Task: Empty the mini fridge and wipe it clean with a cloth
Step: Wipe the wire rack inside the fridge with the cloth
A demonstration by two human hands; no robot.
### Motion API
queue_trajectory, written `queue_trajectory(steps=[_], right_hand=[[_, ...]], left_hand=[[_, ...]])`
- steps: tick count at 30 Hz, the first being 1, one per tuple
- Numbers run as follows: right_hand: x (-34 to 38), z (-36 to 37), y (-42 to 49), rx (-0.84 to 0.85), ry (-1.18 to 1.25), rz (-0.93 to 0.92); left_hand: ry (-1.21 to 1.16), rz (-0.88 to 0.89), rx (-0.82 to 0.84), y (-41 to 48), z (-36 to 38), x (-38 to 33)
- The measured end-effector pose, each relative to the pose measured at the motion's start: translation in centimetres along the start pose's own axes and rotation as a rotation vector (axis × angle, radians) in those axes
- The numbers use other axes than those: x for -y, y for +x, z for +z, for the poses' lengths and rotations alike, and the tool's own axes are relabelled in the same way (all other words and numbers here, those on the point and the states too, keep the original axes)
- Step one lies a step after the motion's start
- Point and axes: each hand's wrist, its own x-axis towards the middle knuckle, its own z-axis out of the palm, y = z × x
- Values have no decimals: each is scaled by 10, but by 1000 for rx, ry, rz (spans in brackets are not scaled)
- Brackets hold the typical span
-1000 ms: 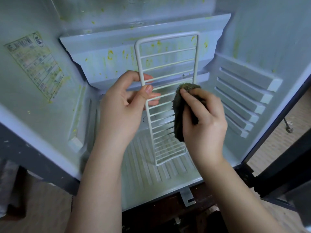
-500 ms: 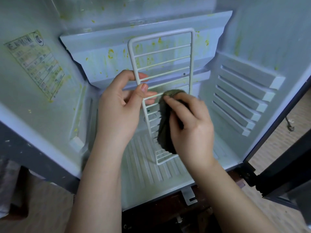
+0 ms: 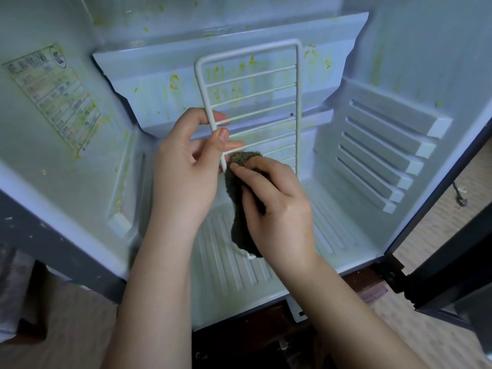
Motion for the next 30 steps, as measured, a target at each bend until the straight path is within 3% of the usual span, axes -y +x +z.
queue_trajectory(steps=[3, 9, 16, 22, 30], right_hand=[[-17, -11, 5, -6, -78, -25], [-40, -24, 6, -90, -157, 137], [0, 3, -9, 40, -12, 29], [-16, -8, -3, 51, -72, -72], [-39, -27, 4, -50, -148, 144]], left_hand=[[-23, 2, 10, 0, 2, -1], [-69, -16, 10, 0, 7, -5], [-63, -12, -40, 1, 9, -2], [-69, 2, -6, 1, 8, -3], [-49, 13, 0, 1, 12, -3]])
